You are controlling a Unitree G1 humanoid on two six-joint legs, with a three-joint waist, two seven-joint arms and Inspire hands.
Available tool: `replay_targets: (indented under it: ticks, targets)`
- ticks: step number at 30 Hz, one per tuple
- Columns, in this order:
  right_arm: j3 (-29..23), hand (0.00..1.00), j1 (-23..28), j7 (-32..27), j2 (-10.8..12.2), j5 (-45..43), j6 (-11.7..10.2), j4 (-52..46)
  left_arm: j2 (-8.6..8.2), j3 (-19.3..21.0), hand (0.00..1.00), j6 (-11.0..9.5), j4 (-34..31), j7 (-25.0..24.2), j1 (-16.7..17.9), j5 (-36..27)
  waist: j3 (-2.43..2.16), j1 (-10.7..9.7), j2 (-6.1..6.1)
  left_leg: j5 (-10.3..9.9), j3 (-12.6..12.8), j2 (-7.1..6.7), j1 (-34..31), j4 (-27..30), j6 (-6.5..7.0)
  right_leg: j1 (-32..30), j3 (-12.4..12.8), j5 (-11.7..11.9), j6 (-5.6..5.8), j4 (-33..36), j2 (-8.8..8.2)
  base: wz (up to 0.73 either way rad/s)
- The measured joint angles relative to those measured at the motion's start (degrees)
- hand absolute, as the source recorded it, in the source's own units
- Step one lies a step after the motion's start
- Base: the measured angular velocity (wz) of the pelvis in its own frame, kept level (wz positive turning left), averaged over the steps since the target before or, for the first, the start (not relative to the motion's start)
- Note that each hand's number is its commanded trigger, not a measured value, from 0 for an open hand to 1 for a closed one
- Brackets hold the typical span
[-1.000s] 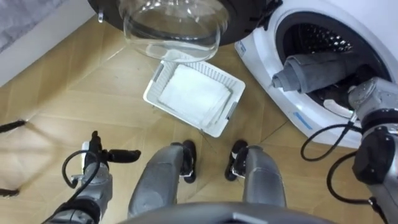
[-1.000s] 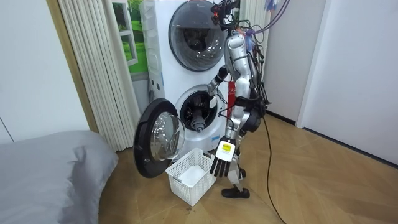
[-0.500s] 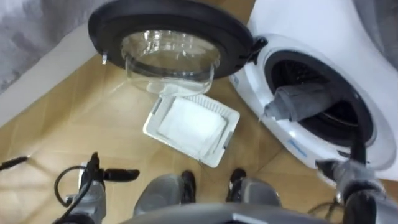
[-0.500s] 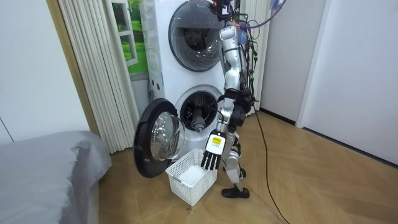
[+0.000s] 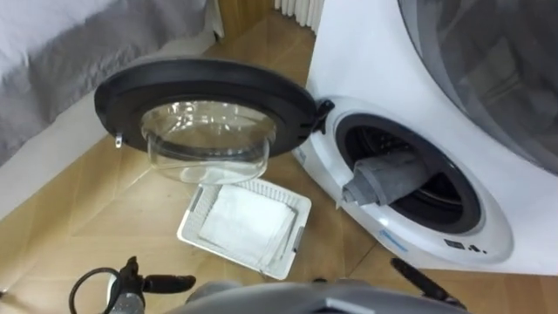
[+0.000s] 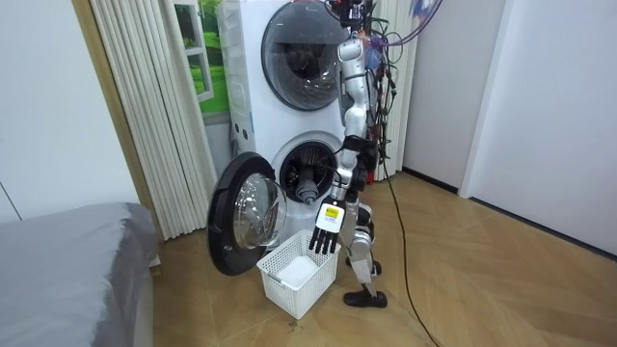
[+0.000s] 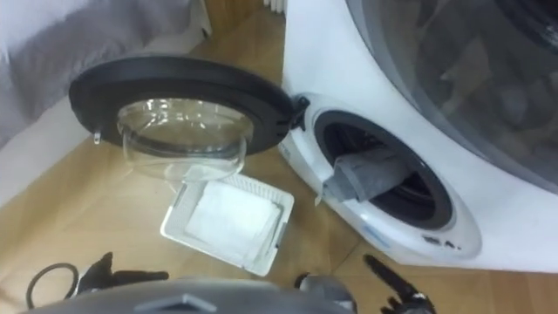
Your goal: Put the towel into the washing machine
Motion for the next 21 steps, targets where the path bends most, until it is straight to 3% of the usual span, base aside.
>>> replay_targets:
  ticks: [5, 9, 21]
  targets:
    - [2.70, 0.00, -0.20, 1.26, -0.05, -15.29, 0.82, -0.35, -0.01, 0.03, 0.00, 1.52, 0.02, 0.00, 0.32, 0.89, 0.07, -0.05, -0.06, 0.01, -0.11, 0.01, 0.97, 0.00, -0.02, 1.22, -0.12, 0.12, -0.12, -0.62, 0.05, 0.00]
    - [3.92, 0.00, -1.02, 1.86, -0.48, -21.05, 1.23, -0.50, -0.05, -0.01, 0.00, 2.99, -0.05, 0.00, -0.44, 2.77, 0.26, -0.25, 0.10, 0.01, -0.17, 0.08, 1.86, 0.00, -0.02, 2.38, -0.13, 0.25, -0.13, -0.68, 0.15, 0.00]
    - [5.18, 0.00, -1.36, 4.20, -0.77, -22.40, 2.40, -0.47, -0.52, 0.07, 0.00, 5.27, -0.45, -1.91, -1.12, 4.97, 0.36, -0.14, -0.11, -0.15, -0.12, 0.19, 4.69, -1.34, -0.33, 4.34, 0.80, 0.26, -0.13, -0.80, 0.68, -0.03]
